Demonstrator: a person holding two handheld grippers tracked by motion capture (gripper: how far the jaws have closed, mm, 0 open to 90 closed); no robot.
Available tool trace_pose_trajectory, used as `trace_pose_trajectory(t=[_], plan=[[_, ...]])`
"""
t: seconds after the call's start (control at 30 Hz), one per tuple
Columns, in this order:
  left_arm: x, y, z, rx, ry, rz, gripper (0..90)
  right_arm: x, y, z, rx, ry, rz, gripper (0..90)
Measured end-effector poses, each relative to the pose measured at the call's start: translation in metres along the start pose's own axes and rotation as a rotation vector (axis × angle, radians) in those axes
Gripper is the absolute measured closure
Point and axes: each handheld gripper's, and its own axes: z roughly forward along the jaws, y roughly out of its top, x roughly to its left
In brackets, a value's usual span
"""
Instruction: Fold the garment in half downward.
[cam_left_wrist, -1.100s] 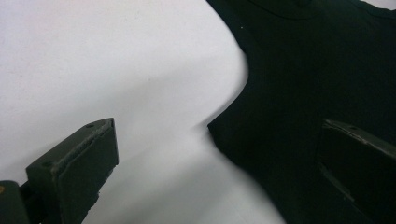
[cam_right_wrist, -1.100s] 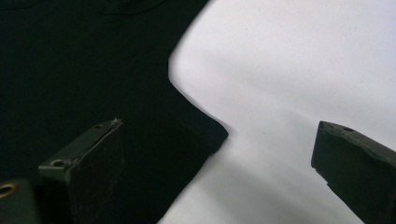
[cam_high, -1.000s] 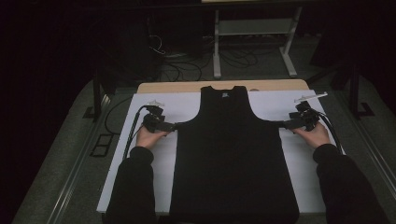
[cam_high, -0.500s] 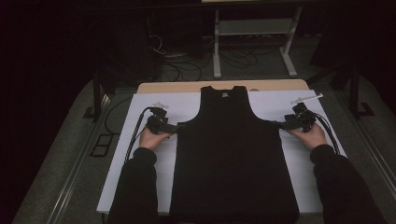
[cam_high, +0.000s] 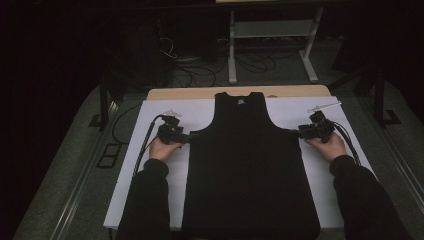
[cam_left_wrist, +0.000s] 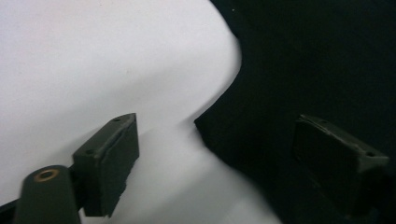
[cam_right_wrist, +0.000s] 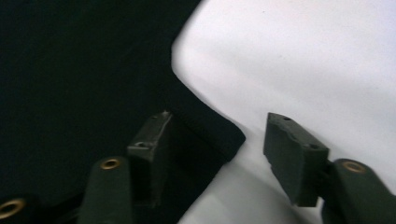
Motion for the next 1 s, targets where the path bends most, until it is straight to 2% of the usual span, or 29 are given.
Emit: trace_pose_trajectory(t=[0.23, 0.33, 0.47, 0.53, 0.57, 0.6, 0.67, 0.8, 0.87, 1.0], plan=[[-0.002, 0.000, 0.003, -0.010, -0.002, 0.019, 29.6, 0.002, 0.000, 0.001, 0.000, -0.011, -0.013, 54.6], [-0.003, 0.000, 0.004, -0.015, 0.011, 0.032, 37.3, 0.003, 0.001, 0.002, -0.001, -0.014, -0.021, 60.1], [-0.006, 0.000, 0.005, -0.011, 0.058, 0.069, 46.5, 0.005, 0.001, 0.003, 0.001, -0.026, -0.025, 66.4], [-0.007, 0.001, 0.006, -0.013, 0.066, 0.068, 53.5, 0.007, 0.001, 0.003, 0.004, -0.032, -0.030, 71.6], [-0.007, 0.001, 0.006, -0.017, 0.063, 0.067, 57.4, 0.007, 0.001, 0.003, 0.005, -0.030, -0.031, 73.8], [-0.008, 0.001, 0.007, -0.017, 0.057, 0.068, 65.1, 0.007, 0.001, 0.003, 0.008, -0.035, -0.031, 76.8], [-0.009, 0.000, 0.008, -0.016, 0.056, 0.081, 68.1, 0.007, 0.001, 0.004, 0.011, -0.022, -0.028, 80.2], [-0.011, 0.000, 0.009, -0.017, 0.031, 0.058, 82.0, 0.007, 0.002, 0.003, 0.015, -0.015, -0.025, 82.6], [-0.011, 0.001, 0.009, -0.023, 0.003, 0.037, 85.4, 0.006, 0.002, 0.003, 0.015, -0.009, -0.019, 83.3], [-0.011, 0.001, 0.007, -0.008, -0.004, 0.041, 86.7, 0.002, 0.001, 0.002, 0.010, 0.019, 0.011, 83.7]])
